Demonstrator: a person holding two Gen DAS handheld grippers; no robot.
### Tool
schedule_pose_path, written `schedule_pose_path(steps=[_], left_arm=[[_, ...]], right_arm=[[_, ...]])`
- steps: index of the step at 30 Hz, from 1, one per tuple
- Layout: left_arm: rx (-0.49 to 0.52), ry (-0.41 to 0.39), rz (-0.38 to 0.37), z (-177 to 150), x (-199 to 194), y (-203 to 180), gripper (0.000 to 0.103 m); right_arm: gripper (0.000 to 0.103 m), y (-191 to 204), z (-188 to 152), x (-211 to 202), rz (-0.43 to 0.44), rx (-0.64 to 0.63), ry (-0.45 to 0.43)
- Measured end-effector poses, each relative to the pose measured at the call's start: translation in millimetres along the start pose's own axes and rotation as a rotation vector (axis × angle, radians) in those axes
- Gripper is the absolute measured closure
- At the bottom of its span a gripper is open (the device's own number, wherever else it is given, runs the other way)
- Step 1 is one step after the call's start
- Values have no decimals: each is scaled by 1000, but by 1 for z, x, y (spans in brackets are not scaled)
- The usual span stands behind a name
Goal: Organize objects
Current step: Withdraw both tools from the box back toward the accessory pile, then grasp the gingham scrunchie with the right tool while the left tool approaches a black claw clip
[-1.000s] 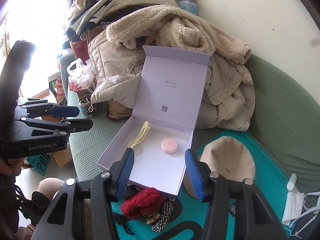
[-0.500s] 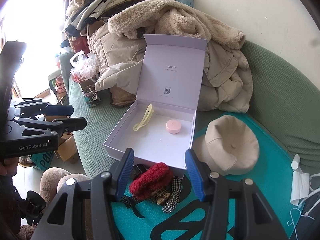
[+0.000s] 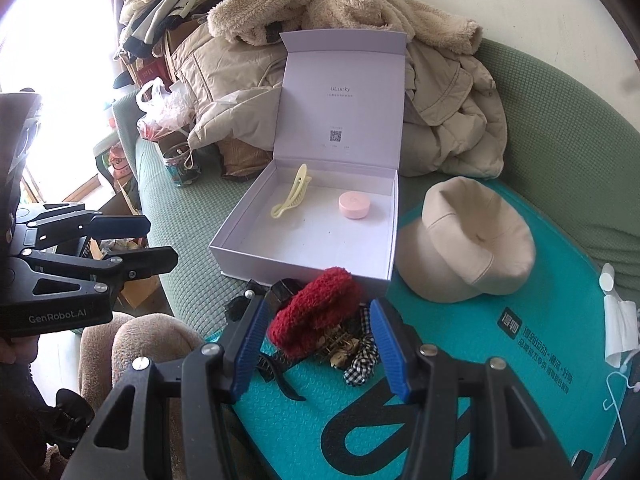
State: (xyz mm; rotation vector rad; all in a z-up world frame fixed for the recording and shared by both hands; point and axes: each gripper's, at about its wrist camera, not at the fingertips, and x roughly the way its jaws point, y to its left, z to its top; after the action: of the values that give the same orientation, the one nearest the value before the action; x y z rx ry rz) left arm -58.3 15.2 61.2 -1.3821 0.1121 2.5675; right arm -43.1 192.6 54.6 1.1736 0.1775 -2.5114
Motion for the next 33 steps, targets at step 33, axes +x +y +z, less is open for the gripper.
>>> schedule_pose_path(steps=[33], left_arm=[[114, 193, -227, -48, 111, -32, 56]], right_arm=[[50, -48, -61, 87, 13, 145, 165]])
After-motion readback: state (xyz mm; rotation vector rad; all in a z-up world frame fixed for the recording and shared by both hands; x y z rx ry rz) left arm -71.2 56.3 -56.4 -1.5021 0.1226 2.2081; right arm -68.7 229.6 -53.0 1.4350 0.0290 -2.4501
